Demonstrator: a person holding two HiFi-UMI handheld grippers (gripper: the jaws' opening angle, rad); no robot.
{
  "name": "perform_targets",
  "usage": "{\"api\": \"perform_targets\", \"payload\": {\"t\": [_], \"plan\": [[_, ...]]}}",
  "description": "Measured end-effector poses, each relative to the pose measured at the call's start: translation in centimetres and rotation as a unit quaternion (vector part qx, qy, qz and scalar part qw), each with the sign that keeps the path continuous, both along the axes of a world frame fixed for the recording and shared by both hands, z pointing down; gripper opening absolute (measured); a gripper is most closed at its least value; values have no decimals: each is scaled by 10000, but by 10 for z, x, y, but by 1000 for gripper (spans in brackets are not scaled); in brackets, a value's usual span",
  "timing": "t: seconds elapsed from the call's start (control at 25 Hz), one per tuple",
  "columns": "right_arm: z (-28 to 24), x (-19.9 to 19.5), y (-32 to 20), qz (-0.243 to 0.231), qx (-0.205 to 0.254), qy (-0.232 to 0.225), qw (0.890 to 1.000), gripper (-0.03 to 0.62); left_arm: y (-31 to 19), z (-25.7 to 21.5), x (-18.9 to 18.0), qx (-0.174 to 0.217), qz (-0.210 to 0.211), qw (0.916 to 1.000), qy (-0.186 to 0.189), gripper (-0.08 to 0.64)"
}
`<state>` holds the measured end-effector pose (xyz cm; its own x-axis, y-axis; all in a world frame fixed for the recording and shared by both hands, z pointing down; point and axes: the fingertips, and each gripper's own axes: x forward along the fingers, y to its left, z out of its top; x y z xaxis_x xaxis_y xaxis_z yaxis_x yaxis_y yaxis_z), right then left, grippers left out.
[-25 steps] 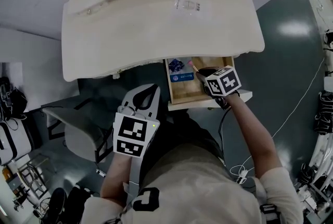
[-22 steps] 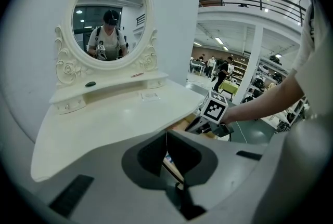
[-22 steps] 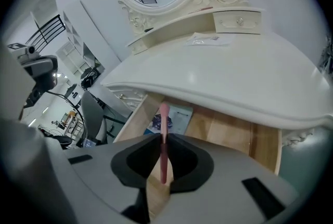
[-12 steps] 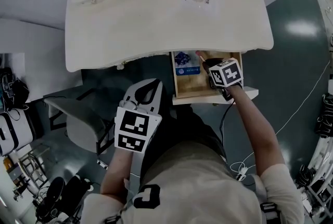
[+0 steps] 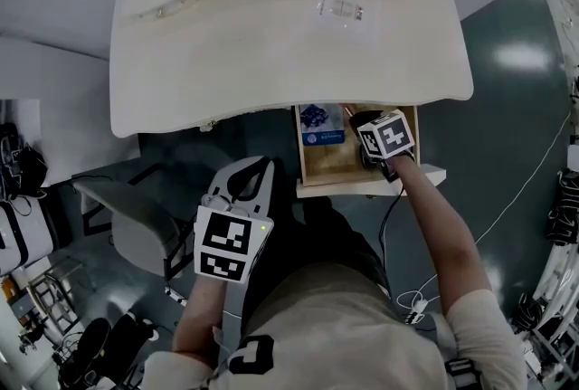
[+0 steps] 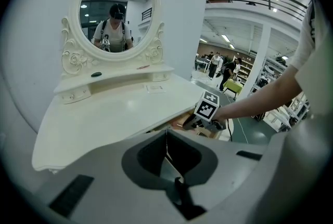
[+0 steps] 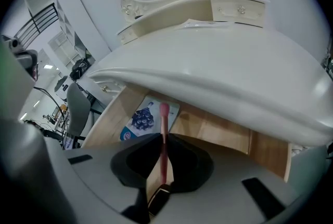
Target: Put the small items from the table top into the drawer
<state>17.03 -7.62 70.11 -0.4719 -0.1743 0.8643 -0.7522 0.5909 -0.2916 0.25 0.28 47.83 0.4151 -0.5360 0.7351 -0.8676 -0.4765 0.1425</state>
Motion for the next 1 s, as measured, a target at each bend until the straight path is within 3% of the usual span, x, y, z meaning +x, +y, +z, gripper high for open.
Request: {"api": "perform_targets", "payload": {"t": [0.68, 1.0], "plan": [[28, -10, -10, 540, -98, 64, 9985, 61, 5, 29, -11, -156, -322, 9992, 176, 57], [38, -18, -17, 579, 21, 92, 9983, 60, 13, 36, -25, -235, -437, 9986, 159, 57]]}}
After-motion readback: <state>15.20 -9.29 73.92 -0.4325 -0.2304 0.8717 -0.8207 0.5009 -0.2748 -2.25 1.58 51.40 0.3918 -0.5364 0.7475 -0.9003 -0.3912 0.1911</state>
